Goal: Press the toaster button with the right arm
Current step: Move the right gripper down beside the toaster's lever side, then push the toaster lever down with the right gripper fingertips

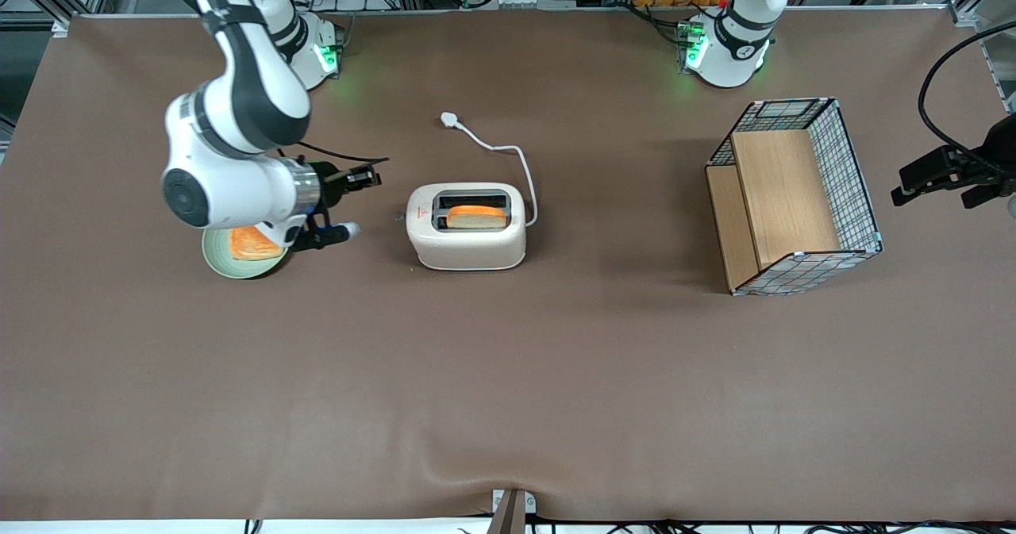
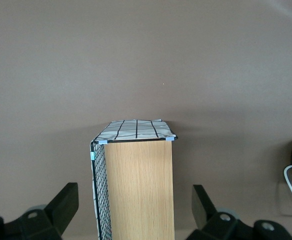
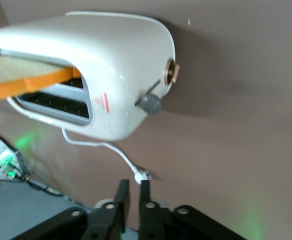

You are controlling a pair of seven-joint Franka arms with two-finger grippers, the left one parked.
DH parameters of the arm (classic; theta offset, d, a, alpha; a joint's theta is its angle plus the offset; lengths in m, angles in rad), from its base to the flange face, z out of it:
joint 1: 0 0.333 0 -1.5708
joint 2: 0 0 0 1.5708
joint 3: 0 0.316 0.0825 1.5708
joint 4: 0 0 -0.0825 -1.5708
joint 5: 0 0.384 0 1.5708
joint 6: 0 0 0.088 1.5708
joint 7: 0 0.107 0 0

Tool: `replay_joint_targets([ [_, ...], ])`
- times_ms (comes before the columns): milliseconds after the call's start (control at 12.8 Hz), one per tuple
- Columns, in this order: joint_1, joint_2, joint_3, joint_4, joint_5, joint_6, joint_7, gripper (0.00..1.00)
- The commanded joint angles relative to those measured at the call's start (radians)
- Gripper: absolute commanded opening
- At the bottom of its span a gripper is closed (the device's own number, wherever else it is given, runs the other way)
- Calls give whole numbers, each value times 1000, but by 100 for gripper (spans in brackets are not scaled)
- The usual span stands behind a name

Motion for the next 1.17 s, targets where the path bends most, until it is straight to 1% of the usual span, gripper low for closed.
replay_joint_targets([
  [0, 12, 2, -9, -19, 25, 89, 5, 9],
  [157, 36, 9, -9, -31, 25, 153, 3, 0],
  [392, 49, 22, -9, -60, 25, 206, 3, 0],
  [1096, 50, 95, -9, -62, 33, 238, 3, 0],
])
